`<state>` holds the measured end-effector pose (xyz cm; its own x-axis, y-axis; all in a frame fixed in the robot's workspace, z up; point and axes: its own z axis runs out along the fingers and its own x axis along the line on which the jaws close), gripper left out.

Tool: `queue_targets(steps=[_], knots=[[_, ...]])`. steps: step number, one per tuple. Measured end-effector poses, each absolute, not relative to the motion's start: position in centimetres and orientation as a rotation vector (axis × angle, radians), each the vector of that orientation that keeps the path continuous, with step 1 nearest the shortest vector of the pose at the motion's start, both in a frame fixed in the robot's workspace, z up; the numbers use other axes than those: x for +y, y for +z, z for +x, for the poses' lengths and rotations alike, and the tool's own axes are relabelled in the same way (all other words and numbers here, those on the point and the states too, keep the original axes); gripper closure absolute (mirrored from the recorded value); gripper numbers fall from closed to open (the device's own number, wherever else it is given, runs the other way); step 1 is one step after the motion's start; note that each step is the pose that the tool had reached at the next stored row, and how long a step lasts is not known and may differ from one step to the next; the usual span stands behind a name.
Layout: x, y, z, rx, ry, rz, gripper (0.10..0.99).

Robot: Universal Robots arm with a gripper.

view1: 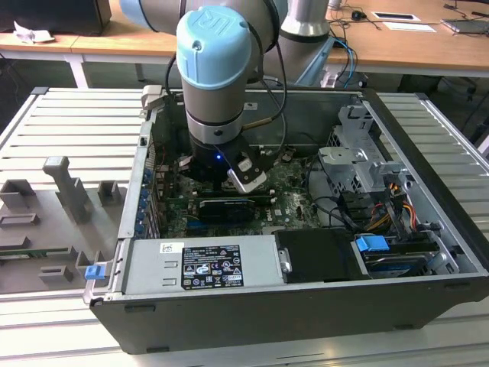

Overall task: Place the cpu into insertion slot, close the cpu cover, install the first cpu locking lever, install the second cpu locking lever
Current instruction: 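Install the second cpu locking lever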

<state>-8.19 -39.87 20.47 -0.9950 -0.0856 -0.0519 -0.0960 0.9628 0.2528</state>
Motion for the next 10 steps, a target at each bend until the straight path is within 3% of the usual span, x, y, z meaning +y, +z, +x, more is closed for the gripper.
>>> queue_targets(steps=[3,10], knots=[[-39.9,19.5,-8.3,3.055,0.498,-0.140,0.980],[-39.9,21.1,-8.4,3.055,0.498,-0.140,0.980]])
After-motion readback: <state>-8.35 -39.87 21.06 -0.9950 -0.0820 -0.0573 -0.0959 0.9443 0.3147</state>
